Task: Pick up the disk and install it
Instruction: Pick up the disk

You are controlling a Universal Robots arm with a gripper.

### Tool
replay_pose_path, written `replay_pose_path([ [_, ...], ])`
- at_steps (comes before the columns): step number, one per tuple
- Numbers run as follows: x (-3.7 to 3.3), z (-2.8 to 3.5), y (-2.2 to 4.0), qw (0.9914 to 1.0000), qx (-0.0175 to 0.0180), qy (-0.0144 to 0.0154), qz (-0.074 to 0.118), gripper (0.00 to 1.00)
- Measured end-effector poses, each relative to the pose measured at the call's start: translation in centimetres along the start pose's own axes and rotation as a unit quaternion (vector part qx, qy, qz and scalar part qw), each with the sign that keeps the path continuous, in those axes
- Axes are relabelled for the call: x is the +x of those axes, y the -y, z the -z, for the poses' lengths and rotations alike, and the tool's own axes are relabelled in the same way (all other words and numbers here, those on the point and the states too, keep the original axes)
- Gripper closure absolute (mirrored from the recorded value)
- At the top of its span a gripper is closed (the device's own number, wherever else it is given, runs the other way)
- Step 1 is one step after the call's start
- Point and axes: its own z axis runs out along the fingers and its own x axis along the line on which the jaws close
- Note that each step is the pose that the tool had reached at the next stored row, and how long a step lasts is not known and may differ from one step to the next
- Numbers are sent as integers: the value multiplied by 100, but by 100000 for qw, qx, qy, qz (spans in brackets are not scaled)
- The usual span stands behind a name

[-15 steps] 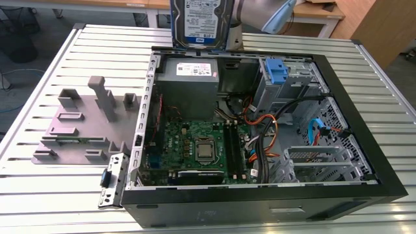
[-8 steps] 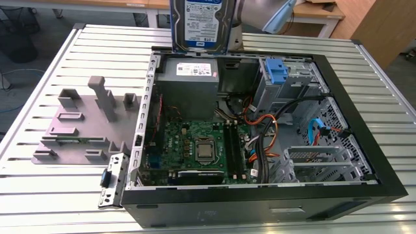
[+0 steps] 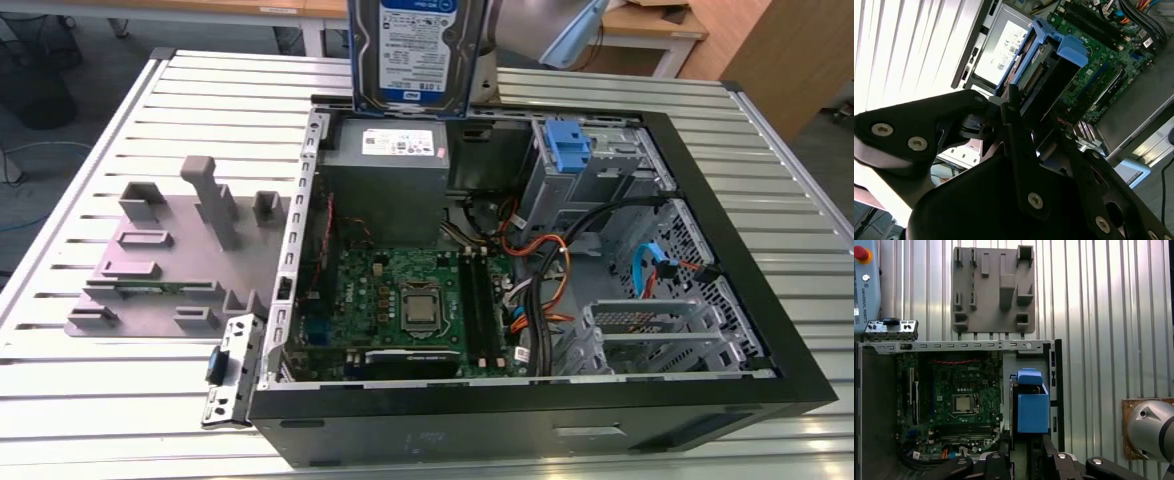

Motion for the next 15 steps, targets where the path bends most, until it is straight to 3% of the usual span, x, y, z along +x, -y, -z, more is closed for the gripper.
replay_pose_path([
  [15,76,5,7,100000,0,-1,1,65],
])
